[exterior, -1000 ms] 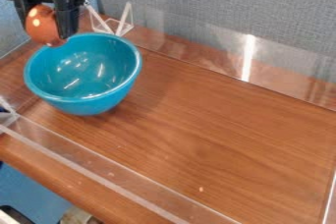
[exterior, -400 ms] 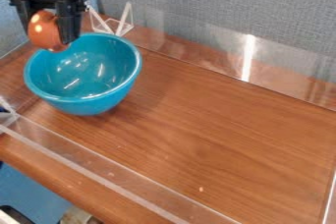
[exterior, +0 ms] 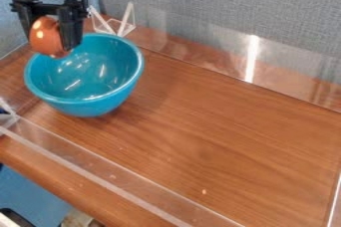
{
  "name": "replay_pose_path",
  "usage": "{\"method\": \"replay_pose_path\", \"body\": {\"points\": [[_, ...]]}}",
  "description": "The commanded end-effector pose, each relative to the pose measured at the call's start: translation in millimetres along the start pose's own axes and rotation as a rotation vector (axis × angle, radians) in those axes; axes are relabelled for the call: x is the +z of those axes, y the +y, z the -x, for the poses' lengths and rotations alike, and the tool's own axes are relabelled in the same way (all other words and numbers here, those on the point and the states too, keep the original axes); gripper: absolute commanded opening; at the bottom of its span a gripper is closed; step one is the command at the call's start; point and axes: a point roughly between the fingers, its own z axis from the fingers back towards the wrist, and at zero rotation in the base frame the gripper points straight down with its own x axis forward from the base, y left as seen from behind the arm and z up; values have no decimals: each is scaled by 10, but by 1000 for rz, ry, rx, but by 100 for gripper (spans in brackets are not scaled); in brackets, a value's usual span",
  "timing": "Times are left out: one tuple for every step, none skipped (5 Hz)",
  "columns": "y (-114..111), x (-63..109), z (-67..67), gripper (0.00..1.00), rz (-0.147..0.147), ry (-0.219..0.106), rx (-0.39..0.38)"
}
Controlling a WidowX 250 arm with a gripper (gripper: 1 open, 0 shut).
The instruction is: Put the mushroom in the blue bowl
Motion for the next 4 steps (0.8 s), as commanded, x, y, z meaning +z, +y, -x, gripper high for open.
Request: {"method": "replay_pose_path", "body": {"points": [[-10,47,-11,0,-9,-24,-18],[-13,8,-13,0,-8,-18,-23],[-16,-35,-19,0,-8,-11,-27],[-19,-75,-24,0,-8,-5,-30]]}}
